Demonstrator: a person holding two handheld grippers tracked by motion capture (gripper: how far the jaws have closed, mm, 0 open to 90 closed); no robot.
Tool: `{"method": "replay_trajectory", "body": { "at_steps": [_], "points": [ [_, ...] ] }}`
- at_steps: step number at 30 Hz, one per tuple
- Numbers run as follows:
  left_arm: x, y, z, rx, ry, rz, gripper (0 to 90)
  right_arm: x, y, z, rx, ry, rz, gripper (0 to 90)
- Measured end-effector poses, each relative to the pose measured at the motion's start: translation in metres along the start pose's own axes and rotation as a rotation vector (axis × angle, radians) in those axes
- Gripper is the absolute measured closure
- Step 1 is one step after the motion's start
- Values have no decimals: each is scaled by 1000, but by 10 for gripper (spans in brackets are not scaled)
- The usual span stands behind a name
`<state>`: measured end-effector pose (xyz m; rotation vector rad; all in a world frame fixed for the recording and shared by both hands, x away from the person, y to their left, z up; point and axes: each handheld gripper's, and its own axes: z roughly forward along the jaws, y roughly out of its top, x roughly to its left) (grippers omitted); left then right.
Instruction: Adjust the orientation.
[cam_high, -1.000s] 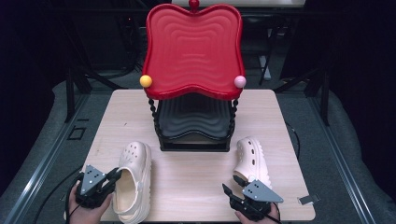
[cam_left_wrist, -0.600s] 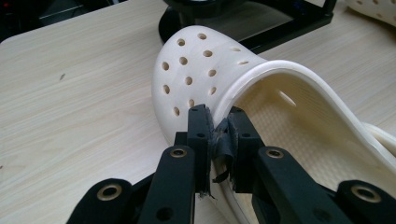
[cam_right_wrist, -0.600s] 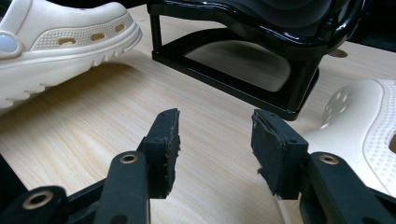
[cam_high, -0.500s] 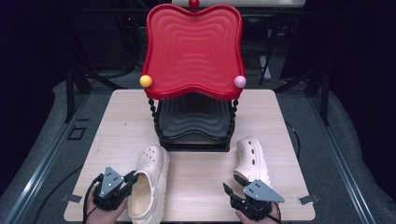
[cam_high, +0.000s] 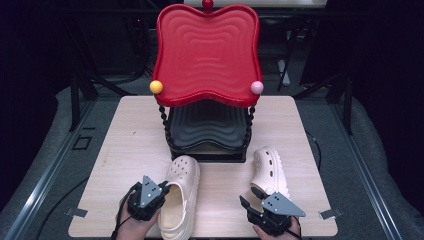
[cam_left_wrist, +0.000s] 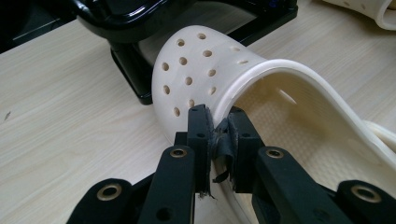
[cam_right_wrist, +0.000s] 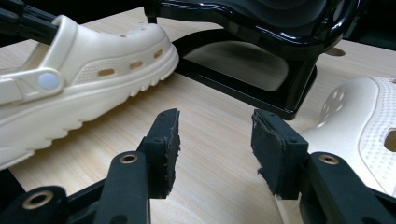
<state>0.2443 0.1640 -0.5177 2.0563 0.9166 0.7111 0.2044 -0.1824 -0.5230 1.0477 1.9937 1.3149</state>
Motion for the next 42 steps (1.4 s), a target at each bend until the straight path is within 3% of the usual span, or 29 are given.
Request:
{"method": "replay_trajectory", "body": {
  "at_steps": [7, 10, 17, 22, 26, 31, 33, 35, 38, 42],
  "points": [
    [-5, 5, 11, 3, 20, -1, 813, -1, 0, -1, 3, 3, 3, 516],
    [-7, 8, 15, 4, 0, -23, 800, -1, 0, -1, 3, 3, 3, 517],
    [-16, 10, 22, -1, -15, -9, 768, -1, 0, -2, 3, 2, 2, 515],
    [-6, 4, 19, -18, -81, -97, 678, -3, 2, -4, -6, -8, -3, 516],
    [0, -1, 12, -31, -100, -126, 629, -3, 5, -8, -8, -30, -22, 555],
    [12, -6, -1, -58, -129, -167, 553, -13, 8, -16, -5, -96, -29, 627],
    [22, -11, -10, -70, -140, -180, 539, -24, 8, -21, -6, -152, -1, 671],
    [25, -14, -13, -69, -140, -180, 526, -29, 8, -23, -1, -170, 9, 694],
    [35, -27, -19, -60, -116, -173, 504, -47, 5, -27, 14, -213, 70, 767],
    [43, -34, -18, -67, -92, -177, 465, -57, 3, -25, 55, -224, 94, 792]
  ]
}}
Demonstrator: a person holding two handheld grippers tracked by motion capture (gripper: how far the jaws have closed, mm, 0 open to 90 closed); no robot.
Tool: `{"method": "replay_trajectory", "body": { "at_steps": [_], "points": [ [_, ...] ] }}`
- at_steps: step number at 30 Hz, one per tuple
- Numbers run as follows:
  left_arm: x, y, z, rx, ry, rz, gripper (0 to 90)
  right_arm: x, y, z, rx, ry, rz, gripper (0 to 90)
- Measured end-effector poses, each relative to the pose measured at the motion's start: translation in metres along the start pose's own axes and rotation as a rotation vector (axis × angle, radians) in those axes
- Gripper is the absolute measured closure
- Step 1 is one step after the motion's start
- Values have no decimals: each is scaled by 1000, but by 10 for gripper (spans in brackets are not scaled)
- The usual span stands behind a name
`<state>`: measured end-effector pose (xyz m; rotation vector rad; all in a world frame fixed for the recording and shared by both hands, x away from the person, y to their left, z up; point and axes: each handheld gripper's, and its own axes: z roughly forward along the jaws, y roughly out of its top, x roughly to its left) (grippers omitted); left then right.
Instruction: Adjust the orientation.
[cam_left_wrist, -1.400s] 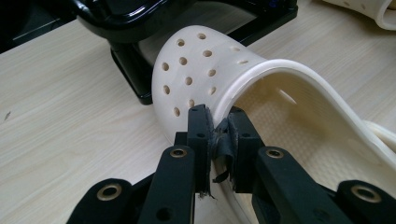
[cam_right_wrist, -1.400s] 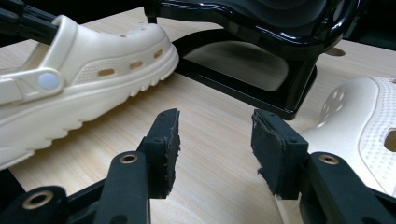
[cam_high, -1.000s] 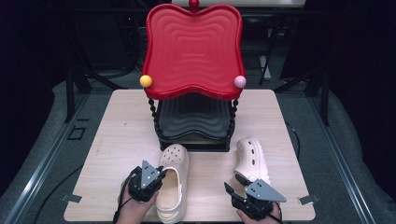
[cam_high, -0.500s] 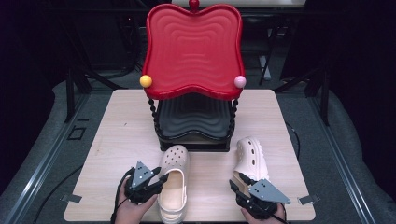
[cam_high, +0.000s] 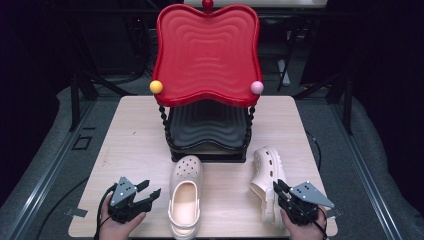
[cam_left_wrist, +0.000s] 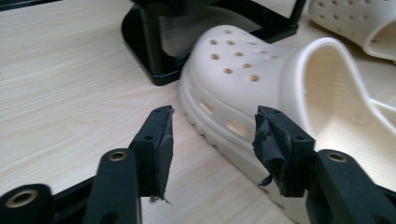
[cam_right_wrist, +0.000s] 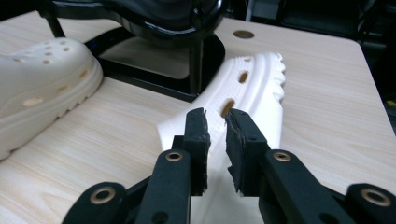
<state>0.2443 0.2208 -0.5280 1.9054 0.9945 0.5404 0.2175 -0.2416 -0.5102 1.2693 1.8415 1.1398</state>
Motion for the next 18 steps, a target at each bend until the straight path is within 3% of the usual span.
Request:
{"method": "replay_trajectory", "body": {
  "at_steps": [6, 15, 17, 18],
  "points": [
    [12, -6, 4, 6, -2, -47, 480, -1, -2, 6, 50, 3, -14, 809],
    [20, -10, 3, 6, 18, -147, 476, -4, -3, 5, 39, -12, -17, 849],
    [22, -11, 2, 14, 36, -152, 464, -8, -4, 6, 14, -24, -4, 853],
    [22, -11, 2, 14, 36, -152, 465, -10, -3, 4, 32, -21, 0, 853]
  ]
}}
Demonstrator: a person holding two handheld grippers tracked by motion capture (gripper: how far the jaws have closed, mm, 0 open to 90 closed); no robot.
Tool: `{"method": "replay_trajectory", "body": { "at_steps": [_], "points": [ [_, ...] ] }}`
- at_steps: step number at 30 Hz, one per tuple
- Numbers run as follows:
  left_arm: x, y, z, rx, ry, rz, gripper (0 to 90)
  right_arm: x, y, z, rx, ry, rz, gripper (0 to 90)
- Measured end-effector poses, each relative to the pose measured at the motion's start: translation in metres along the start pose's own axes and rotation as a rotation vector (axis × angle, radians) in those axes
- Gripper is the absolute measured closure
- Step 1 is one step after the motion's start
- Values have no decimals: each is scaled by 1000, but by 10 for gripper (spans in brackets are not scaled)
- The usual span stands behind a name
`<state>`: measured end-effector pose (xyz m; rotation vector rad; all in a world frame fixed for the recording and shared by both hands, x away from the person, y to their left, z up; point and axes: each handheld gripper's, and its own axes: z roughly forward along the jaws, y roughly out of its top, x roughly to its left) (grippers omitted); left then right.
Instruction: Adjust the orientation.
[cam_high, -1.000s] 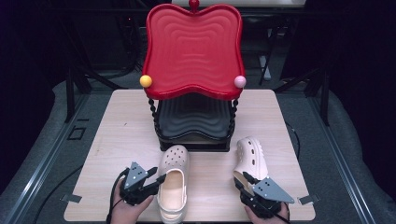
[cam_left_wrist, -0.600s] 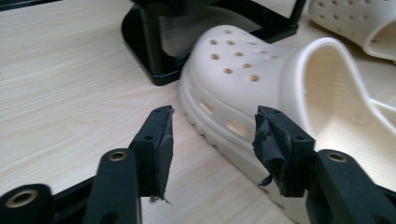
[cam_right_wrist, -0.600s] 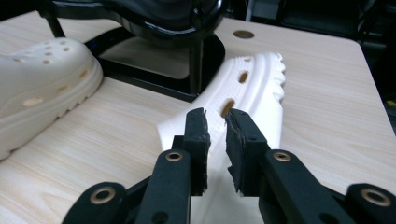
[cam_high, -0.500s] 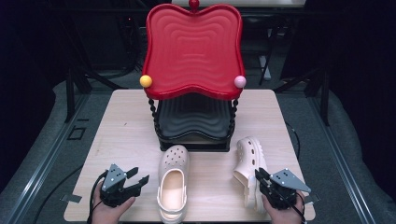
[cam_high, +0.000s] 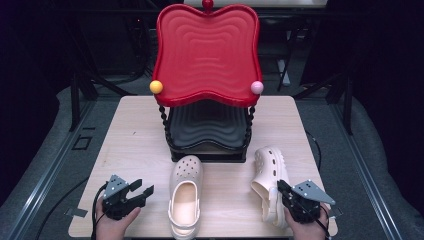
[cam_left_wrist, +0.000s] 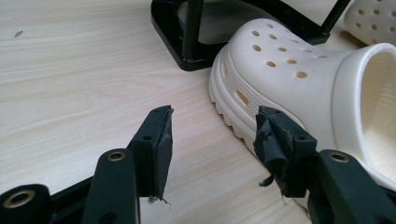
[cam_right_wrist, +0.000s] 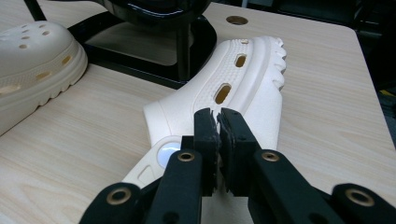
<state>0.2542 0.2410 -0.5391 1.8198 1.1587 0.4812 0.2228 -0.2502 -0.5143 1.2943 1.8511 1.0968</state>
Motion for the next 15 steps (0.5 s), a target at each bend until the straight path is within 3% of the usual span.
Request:
{"method": "replay_trajectory", "body": {
  "at_steps": [4, 11, 15],
  "points": [
    [1, 0, 0, -16, -6, -3, 458, -7, 0, -3, -2, -16, 21, 850],
    [-3, 0, 1, -10, 5, 26, 432, -30, -3, -9, -6, -61, 116, 829],
    [-4, 0, 2, -17, 14, 20, 410, -40, -5, -11, 2, -85, 149, 840]
  ]
}}
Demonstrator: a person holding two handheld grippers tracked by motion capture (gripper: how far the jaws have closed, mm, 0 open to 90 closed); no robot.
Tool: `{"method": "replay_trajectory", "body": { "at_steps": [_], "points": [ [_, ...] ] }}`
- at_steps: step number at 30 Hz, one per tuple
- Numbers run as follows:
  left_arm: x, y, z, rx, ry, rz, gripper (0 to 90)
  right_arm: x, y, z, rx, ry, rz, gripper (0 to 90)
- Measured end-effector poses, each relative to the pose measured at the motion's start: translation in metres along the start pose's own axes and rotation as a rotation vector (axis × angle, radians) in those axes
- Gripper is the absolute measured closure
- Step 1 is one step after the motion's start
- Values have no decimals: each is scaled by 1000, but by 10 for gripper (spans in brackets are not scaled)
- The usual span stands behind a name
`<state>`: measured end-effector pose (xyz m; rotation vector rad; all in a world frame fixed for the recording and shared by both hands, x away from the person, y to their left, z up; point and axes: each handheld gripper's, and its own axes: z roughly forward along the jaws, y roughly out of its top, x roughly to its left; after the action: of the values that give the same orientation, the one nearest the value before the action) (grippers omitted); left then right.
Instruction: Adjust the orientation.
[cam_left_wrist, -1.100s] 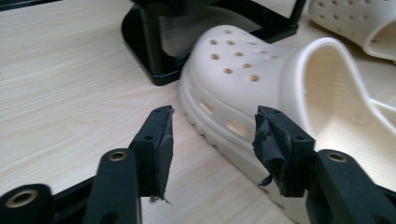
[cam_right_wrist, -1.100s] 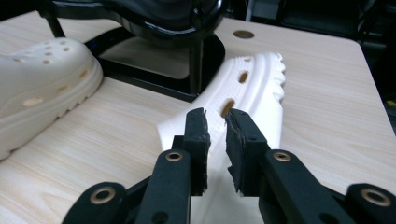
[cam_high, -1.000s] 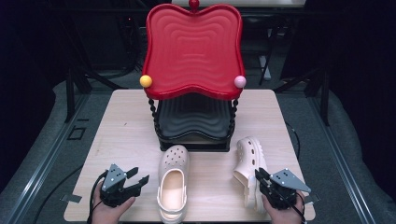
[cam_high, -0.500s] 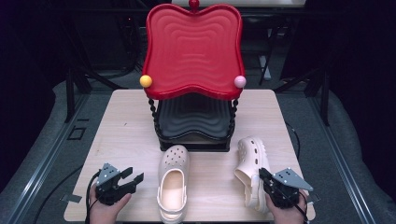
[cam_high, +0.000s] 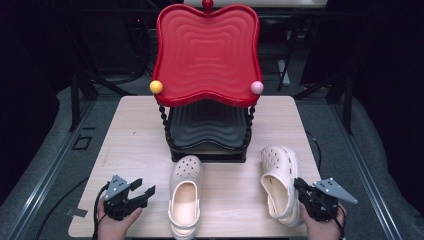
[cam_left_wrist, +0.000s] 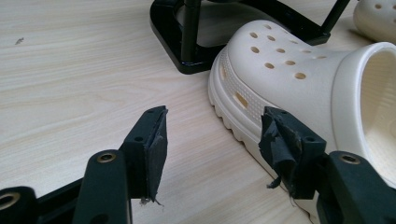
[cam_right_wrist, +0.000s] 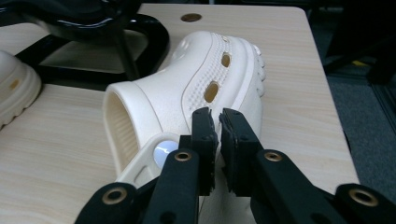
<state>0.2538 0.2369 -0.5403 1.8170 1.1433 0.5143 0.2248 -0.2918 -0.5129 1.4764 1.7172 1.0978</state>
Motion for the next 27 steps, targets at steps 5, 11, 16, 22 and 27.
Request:
{"method": "replay_trajectory", "body": {
  "at_steps": [5, 11, 16, 22, 27],
  "points": [
    [-1, 1, 0, 4, -1, 4, 407, -20, -4, 2, 24, -40, 64, 887],
    [-1, 0, 0, -8, 2, 7, 407, -37, -10, 8, 73, -90, 105, 897],
    [0, 0, 0, -10, 7, 12, 407, -49, -16, 13, 111, -101, 161, 897],
    [-1, 0, -1, -21, 12, 13, 407, -63, -25, 20, 198, -127, 200, 884],
    [-1, 0, -2, -34, 20, 16, 404, -60, -22, 18, 178, -149, 176, 826]
  ]
}}
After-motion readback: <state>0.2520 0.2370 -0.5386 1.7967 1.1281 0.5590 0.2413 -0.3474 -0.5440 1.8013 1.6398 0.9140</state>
